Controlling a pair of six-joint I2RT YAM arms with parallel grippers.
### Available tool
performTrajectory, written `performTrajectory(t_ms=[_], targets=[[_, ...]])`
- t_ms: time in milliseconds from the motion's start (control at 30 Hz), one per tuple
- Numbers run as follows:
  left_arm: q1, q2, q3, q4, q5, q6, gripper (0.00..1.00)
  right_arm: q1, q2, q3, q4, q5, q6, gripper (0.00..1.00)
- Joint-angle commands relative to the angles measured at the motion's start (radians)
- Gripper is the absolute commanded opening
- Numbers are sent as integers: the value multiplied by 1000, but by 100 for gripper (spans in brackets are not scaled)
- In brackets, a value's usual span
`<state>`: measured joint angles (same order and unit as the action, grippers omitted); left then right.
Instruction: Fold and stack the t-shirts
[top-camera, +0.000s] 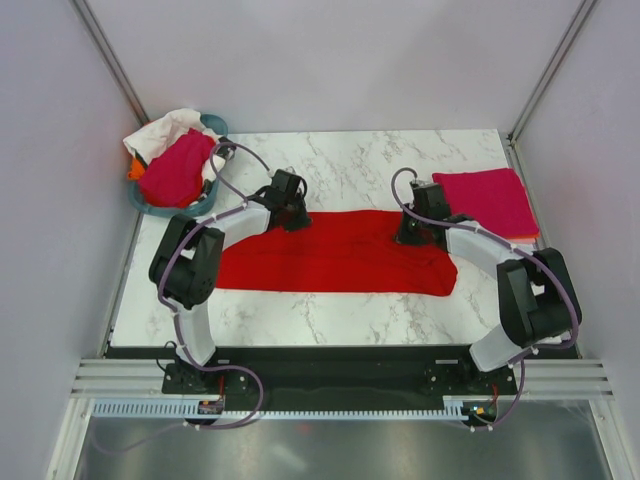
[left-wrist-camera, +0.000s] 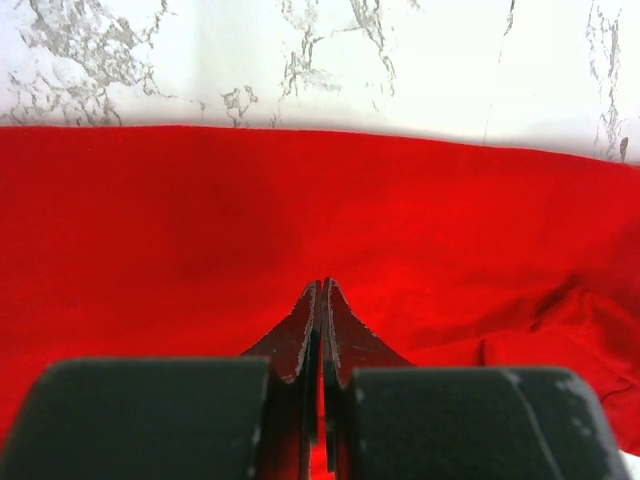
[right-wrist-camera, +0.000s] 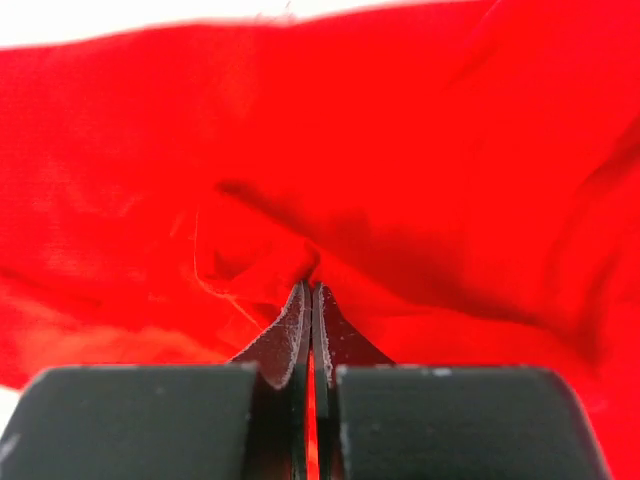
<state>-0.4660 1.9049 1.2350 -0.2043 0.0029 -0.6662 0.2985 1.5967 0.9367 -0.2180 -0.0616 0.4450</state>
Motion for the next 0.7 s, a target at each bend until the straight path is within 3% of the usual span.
performTrajectory(t_ms=[0,200,333,367,400,500,667], targets=[[1,3,35,-1,3,45,2,24,-63,-67,34,-136,38,0],[1,-1,34,0,2,54,2,90,-124,-170,83,-296,150,22],[-3,-6,35,2,8,62,2,103,-210,-200,80,-325,182,49],[-6,-12,35,2,9,65,2,103,-227,-193,66,-311,178,60],[-8,-17,35,2,9,69,2,100,-256,-185,37,-273,169,64],[-23,-47,32,0,14,71,2,85,-293,-155,-23,-146,152,66],[-69,-118,14,0,45,59,2,60,-346,-147,-67,-6,143,56]])
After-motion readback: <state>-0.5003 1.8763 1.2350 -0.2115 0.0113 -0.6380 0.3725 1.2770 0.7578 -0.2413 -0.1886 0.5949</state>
